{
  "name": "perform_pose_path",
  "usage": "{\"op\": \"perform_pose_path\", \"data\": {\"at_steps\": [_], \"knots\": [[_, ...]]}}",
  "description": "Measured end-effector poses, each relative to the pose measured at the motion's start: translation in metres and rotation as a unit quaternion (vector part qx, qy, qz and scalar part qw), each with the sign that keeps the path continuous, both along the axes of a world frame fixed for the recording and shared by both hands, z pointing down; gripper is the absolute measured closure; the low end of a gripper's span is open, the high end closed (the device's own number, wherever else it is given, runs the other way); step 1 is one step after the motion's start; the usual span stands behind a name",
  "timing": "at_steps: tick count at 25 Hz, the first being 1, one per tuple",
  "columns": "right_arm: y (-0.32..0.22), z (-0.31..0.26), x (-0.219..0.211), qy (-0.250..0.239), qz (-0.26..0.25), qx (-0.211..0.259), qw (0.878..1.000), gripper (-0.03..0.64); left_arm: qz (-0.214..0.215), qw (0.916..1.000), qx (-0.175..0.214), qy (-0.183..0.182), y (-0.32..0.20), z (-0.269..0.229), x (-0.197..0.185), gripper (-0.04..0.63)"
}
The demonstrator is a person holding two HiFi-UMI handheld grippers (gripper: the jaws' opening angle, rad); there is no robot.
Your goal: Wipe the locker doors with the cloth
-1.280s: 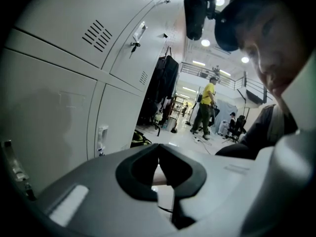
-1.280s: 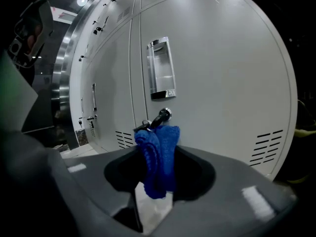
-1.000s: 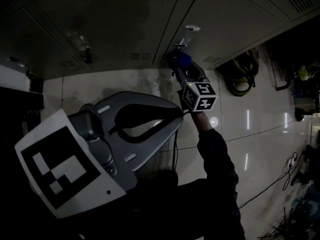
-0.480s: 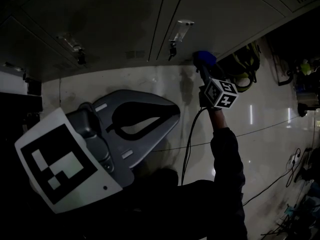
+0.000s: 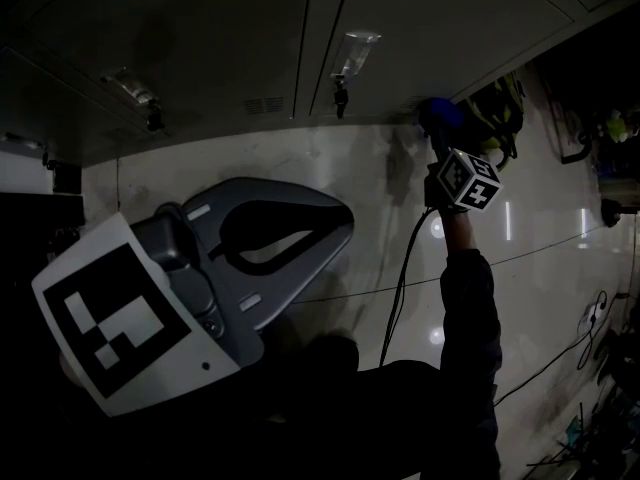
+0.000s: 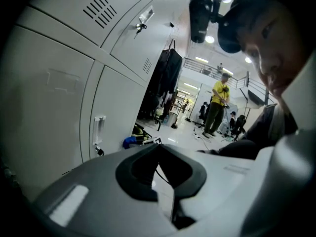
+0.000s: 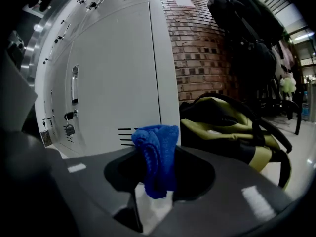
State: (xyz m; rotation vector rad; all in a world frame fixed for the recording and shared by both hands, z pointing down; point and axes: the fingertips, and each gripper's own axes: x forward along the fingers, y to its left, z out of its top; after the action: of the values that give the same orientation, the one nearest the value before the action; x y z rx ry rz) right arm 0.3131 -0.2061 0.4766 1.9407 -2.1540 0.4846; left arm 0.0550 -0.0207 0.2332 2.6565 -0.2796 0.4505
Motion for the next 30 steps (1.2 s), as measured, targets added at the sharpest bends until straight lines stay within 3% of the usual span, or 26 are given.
{"op": "perform_pose_path", "data": {"at_steps": [5, 15, 22, 30], "knots": [[0.009, -0.001, -0.009, -0.01, 0.01, 0.006, 1.0, 0.471, -0.002, 1.0, 0.001, 0.0, 0.0, 0.0, -0.001, 0.617], [0.023, 0.009, -0.134, -0.012, -0.114, 0.011, 0.993, 0.47, -0.005, 1.0, 0.006, 0.005, 0.005, -0.007, -0.006, 0.616], [0.022, 0.02, -0.208, -0.029, -0.17, 0.0, 0.985, 0.471, -0.013, 0.9999, 0.006, 0.007, 0.005, -0.013, -0.016, 0.617], [0.006, 0.033, -0.242, -0.038, -0.193, -0.018, 0.98, 0.469, -0.014, 0.9998, 0.007, 0.01, 0.004, -0.015, -0.021, 0.617]]}}
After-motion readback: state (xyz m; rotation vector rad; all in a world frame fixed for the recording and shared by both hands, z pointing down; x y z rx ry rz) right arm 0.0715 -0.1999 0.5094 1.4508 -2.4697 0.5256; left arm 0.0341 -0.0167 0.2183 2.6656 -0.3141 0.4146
